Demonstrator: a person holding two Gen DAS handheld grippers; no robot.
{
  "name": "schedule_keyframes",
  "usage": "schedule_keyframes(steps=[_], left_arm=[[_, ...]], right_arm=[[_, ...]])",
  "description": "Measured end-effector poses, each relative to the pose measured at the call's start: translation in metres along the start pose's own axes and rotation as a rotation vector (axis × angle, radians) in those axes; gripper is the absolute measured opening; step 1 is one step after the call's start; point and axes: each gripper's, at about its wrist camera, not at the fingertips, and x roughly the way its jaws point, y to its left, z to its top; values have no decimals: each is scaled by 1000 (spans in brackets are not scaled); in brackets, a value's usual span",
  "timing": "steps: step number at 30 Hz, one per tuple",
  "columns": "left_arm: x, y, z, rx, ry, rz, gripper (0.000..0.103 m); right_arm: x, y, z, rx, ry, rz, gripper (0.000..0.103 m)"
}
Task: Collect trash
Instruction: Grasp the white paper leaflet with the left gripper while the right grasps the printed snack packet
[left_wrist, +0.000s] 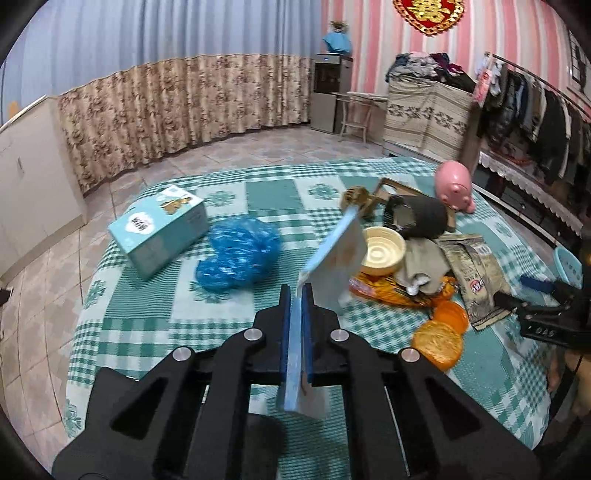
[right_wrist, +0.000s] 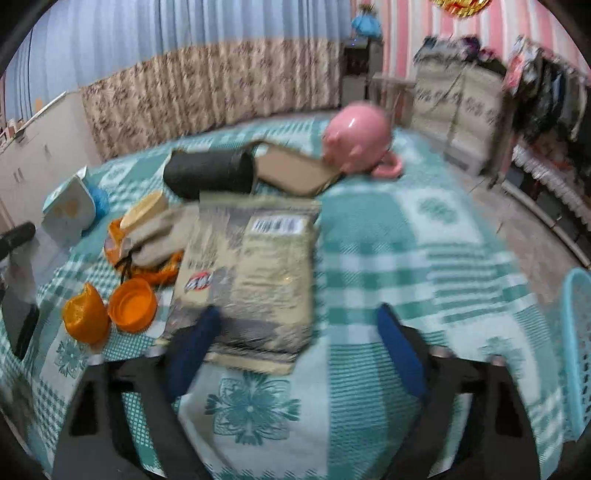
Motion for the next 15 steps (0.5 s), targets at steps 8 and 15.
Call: schedule_keyframes(steps=[8,15], left_arm=[[8,4,-2,-17,30,3,0],[15,-7,-15,23,109,11,57]], right_arm=[[-5,5,-2,-28,2,45,15],[-47,-29,5,11,-101,7,6]])
